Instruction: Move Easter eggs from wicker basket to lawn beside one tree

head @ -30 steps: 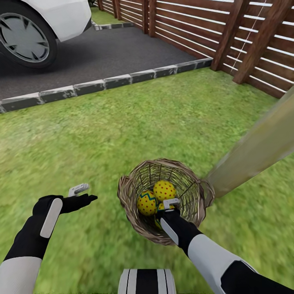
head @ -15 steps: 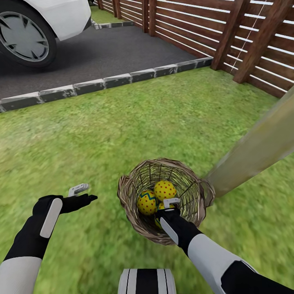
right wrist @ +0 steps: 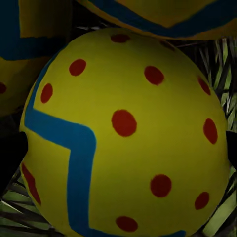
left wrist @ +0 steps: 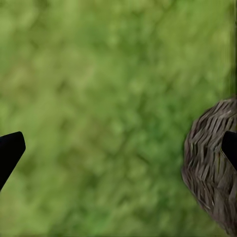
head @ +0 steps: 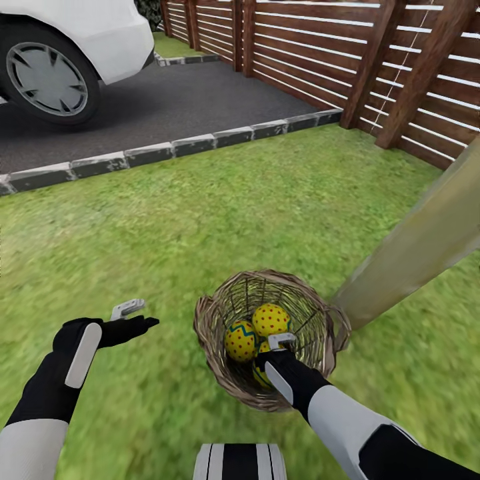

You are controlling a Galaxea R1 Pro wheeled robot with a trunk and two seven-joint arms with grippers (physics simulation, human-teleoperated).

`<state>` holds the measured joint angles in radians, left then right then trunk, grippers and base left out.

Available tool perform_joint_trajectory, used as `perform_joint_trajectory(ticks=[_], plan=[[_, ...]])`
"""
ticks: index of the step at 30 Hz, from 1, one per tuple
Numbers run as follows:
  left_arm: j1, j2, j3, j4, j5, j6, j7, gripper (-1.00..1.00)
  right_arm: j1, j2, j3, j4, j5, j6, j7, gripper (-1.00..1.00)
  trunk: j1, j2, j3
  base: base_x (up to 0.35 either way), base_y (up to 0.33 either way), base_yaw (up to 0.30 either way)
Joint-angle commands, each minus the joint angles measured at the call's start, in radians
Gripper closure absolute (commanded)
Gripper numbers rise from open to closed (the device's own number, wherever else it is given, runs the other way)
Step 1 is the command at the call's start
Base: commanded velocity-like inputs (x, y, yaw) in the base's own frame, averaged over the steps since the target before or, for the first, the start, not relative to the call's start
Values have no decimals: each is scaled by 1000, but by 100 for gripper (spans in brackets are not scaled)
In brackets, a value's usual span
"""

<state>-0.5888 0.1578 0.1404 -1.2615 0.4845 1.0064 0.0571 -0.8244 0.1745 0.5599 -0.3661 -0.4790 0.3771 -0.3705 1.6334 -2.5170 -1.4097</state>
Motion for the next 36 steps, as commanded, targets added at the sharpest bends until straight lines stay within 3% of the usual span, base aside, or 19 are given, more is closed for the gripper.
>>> perform_joint_trajectory(ticks=[1, 10, 28, 36], plan=[[0, 0, 1, -1, 8, 4, 6, -100, -1, 0, 6, -1, -7, 3, -5, 100, -1, 0, 3, 0, 0, 0], [0, 0, 0, -1, 8, 4, 6, -100, -1, 0, 6, -1, -7, 3, -5, 100, -3, 1, 23, 0, 0, 0], [0, 0, 0, -1, 8, 4, 6, -100, -1, 0, 6, -6, -7, 14, -4, 100, -3, 1, 23, 0, 0, 0], [27, -1, 1, -13, 8, 0, 6, -100, 0, 0, 6, -32, -7, 11, -1, 100, -4, 2, 30, 0, 0, 0]])
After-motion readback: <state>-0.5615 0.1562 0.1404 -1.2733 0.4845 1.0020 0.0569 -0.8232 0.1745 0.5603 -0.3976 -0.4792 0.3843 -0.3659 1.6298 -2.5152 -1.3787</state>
